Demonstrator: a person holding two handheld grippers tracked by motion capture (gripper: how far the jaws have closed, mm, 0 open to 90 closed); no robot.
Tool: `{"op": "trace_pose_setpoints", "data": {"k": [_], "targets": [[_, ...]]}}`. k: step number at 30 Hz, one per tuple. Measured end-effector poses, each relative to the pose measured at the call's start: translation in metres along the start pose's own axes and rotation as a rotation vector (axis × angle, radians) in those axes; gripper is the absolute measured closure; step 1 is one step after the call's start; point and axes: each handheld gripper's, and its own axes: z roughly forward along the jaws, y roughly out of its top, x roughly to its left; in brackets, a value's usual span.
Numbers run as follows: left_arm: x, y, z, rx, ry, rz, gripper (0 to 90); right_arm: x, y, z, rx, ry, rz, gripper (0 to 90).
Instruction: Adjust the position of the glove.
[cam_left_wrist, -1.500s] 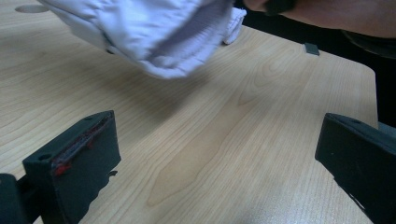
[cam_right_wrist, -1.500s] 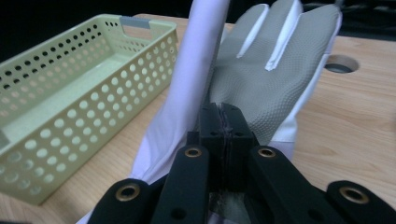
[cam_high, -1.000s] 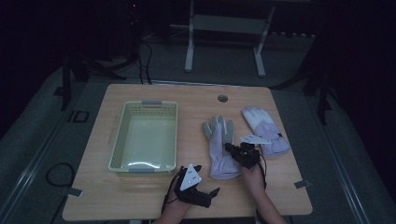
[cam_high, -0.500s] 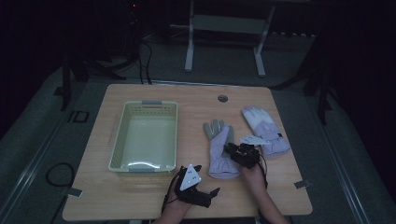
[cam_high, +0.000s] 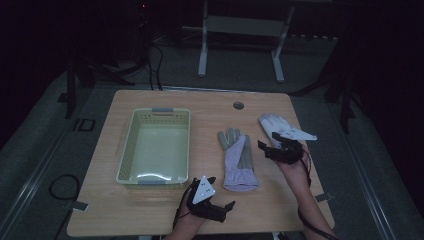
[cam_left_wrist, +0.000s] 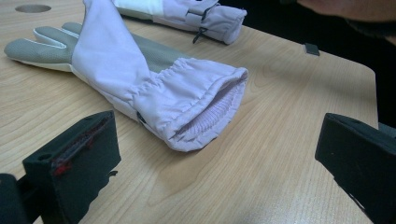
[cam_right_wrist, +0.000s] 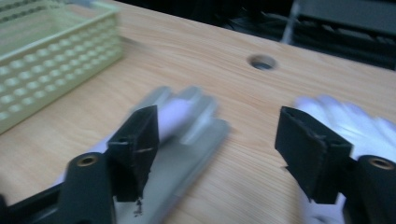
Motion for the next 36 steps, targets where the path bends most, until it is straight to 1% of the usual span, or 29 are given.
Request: {"op": "trace_pose_setpoints", "data": {"k": [1,2,4,5,7,8,11,12,13,14,15,16,18,20,21,22,24,25,30,32,34,36], "targets": [[0.0,0.0,0.0,0.0,0.0,0.0,0.0,-0.007,0.001,-0.002,-0.004,-0.006,0.007,31.0],[0.0,0.0,0.0,0.0,0.001,0.001,0.0,-0.012,0.001,-0.005,-0.01,-0.022,0.011,31.2],[0.0,0.0,0.0,0.0,0.001,-0.002,0.0,-0.023,0.002,-0.008,-0.007,-0.027,0.019,31.1],[0.0,0.0,0.0,0.0,0.0,-0.003,0.0,-0.028,0.002,-0.009,-0.011,-0.044,0.02,31.6],[0.0,0.0,0.0,0.001,0.0,-0.004,0.0,-0.038,0.002,-0.011,-0.013,-0.058,0.011,32.7],[0.0,0.0,0.0,0.0,0.0,-0.004,0.0,-0.042,0.002,-0.012,-0.013,-0.073,0.002,33.4],[0.0,0.0,0.0,0.0,0.001,-0.004,0.0,-0.057,-0.001,-0.011,-0.011,-0.078,0.012,35.4],[0.0,0.0,0.0,0.0,0.001,-0.004,0.0,-0.063,-0.002,-0.011,-0.003,-0.083,0.021,37.0],[0.0,0.0,0.0,0.0,0.001,-0.004,0.0,-0.069,-0.004,-0.01,-0.002,-0.068,0.032,37.6],[0.0,0.0,0.0,0.0,0.001,-0.004,0.0,-0.074,-0.006,-0.008,0.0,-0.073,0.039,38.4],[0.001,0.0,0.0,0.0,0.001,-0.004,0.0,-0.079,-0.008,-0.007,0.012,-0.074,0.05,39.7],[0.001,0.0,0.0,0.0,0.001,-0.004,0.0,-0.084,-0.01,-0.005,0.015,-0.063,0.06,40.2],[0.001,0.0,0.0,0.0,0.001,-0.004,0.0,-0.094,-0.016,-0.001,0.02,-0.07,0.082,42.0],[0.001,0.0,0.0,0.0,0.001,-0.005,0.0,-0.104,-0.022,0.005,0.022,-0.061,0.122,42.0],[0.001,0.0,0.0,0.0,0.0,-0.006,0.0,-0.107,-0.025,0.006,0.022,-0.06,0.136,42.2],[0.001,0.0,0.0,0.001,0.001,-0.007,0.0,-0.11,-0.028,0.01,0.036,-0.058,0.149,42.5],[0.001,0.0,0.0,0.0,0.001,-0.008,0.0,-0.114,-0.034,0.015,0.051,-0.059,0.163,42.8],[0.001,0.0,0.0,0.0,0.0,-0.009,0.0,-0.116,-0.037,0.019,0.058,-0.052,0.168,43.0],[0.001,0.0,0.0,0.0,0.0,-0.01,0.0,-0.122,-0.055,0.033,0.12,-0.073,0.191,44.1],[0.001,0.0,0.0,0.0,0.0,-0.01,0.0,-0.122,-0.06,0.036,0.123,-0.082,0.187,44.2],[0.001,0.0,0.0,0.0,0.0,-0.011,0.0,-0.122,-0.064,0.038,0.125,-0.078,0.212,44.6],[0.001,0.0,0.0,0.001,0.0,-0.011,0.0,-0.122,-0.066,0.04,0.131,-0.081,0.211,45.7]]}}
